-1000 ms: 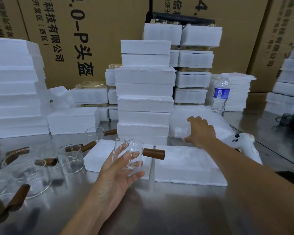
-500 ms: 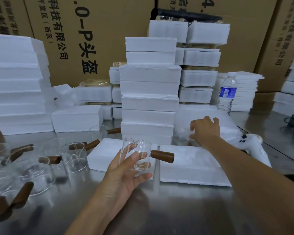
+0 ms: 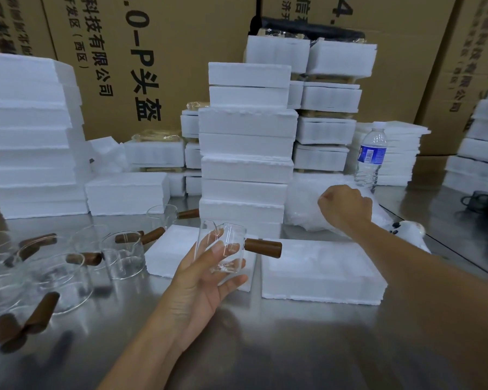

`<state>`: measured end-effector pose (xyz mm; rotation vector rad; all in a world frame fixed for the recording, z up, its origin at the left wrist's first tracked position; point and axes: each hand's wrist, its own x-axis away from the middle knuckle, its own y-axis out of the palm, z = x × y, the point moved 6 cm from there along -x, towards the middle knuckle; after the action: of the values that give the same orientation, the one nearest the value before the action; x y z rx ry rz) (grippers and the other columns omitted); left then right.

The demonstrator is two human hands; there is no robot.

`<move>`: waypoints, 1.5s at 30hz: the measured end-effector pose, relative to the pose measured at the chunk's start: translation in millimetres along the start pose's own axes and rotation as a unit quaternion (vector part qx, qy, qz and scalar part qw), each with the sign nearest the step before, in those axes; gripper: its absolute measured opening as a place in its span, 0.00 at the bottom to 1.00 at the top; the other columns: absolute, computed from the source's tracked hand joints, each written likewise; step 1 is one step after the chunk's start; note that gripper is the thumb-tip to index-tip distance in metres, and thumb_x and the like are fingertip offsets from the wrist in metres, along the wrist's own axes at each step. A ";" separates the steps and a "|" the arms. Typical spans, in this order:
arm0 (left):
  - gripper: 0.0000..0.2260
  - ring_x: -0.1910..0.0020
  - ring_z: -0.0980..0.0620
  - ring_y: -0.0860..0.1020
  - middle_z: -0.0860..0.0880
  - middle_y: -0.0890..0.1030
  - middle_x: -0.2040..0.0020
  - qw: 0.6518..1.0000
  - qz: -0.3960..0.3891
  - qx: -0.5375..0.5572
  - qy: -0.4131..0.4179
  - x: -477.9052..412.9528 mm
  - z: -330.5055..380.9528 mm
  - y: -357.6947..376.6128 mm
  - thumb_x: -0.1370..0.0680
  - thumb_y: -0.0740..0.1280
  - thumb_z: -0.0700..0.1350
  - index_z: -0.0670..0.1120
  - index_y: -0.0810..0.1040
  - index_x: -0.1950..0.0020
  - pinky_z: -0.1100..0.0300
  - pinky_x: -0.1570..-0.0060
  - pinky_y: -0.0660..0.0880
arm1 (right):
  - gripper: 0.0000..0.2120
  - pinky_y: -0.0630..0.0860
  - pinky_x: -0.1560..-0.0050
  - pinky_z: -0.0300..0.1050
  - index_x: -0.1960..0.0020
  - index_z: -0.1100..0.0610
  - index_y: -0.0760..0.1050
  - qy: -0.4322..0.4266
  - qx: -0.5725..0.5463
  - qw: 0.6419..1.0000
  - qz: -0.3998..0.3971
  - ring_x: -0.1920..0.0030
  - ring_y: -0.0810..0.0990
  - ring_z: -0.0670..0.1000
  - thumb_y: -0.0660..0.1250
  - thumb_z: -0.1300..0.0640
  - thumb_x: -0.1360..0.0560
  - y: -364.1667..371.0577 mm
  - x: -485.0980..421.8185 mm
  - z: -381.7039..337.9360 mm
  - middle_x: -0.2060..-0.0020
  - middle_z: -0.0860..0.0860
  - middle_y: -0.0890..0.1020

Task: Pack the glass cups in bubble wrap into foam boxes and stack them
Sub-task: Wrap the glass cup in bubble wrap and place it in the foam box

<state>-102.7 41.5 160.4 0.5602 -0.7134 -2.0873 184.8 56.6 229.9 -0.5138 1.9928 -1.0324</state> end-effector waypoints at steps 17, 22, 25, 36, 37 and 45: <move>0.26 0.60 0.46 0.82 0.44 0.83 0.55 0.995 -0.048 0.079 0.049 20.0 29.6 23.7 0.54 0.85 0.49 0.48 0.84 0.59 0.56 0.63 0.80 | 0.03 0.68 0.51 0.32 0.55 0.51 0.73 -0.207 -0.339 0.910 0.123 0.54 0.76 0.39 0.65 0.58 0.23 -89.1 68.6 -48.8 0.60 0.38 0.76; 0.25 0.60 0.46 0.82 0.45 0.83 0.55 0.996 -0.024 0.070 0.056 20.1 32.7 20.7 0.56 0.85 0.49 0.49 0.84 0.62 0.57 0.63 0.80 | 0.06 0.61 0.34 0.47 0.51 0.51 0.74 -0.330 -0.266 0.901 0.091 0.52 0.71 0.39 0.59 0.54 0.21 -90.0 126.2 -82.9 0.57 0.41 0.77; 0.29 0.60 0.47 0.82 0.45 0.82 0.56 0.993 -0.018 0.094 0.064 19.8 38.0 17.4 0.56 0.85 0.48 0.47 0.83 0.58 0.57 0.64 0.81 | 0.10 0.60 0.32 0.54 0.53 0.57 0.79 -0.393 -0.179 0.898 0.089 0.54 0.79 0.47 0.60 0.56 0.23 -83.4 154.1 -101.6 0.57 0.49 0.83; 0.33 0.58 0.49 0.81 0.46 0.81 0.54 0.989 -0.004 0.114 0.091 18.4 50.2 3.4 0.53 0.85 0.50 0.47 0.80 0.51 0.58 0.58 0.80 | 0.06 0.73 0.43 0.50 0.53 0.52 0.82 -0.476 -0.067 0.876 -0.048 0.55 0.82 0.50 0.72 0.55 0.29 -25.1 206.2 -130.4 0.55 0.49 0.84; 0.34 0.57 0.49 0.81 0.47 0.81 0.54 0.989 -0.001 0.113 0.091 18.2 50.4 2.3 0.53 0.85 0.50 0.48 0.79 0.50 0.57 0.58 0.80 | 0.07 0.69 0.38 0.51 0.49 0.52 0.81 -0.476 -0.060 0.874 -0.071 0.51 0.81 0.50 0.69 0.54 0.27 -19.6 208.4 -131.3 0.51 0.49 0.83; 0.33 0.53 0.49 0.80 0.49 0.81 0.51 0.993 -0.005 0.095 0.073 16.7 45.6 1.1 0.53 0.85 0.51 0.50 0.79 0.50 0.57 0.54 0.79 | 0.17 0.49 0.32 0.39 0.35 0.46 0.70 -0.429 -0.130 0.886 -0.116 0.35 0.68 0.44 0.60 0.45 0.23 -5.9 211.3 -118.8 0.36 0.44 0.75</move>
<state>-139.1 40.2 192.5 0.8143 -0.8291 -1.9759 -35.2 -28.2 173.4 -1.1491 1.2737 -0.5032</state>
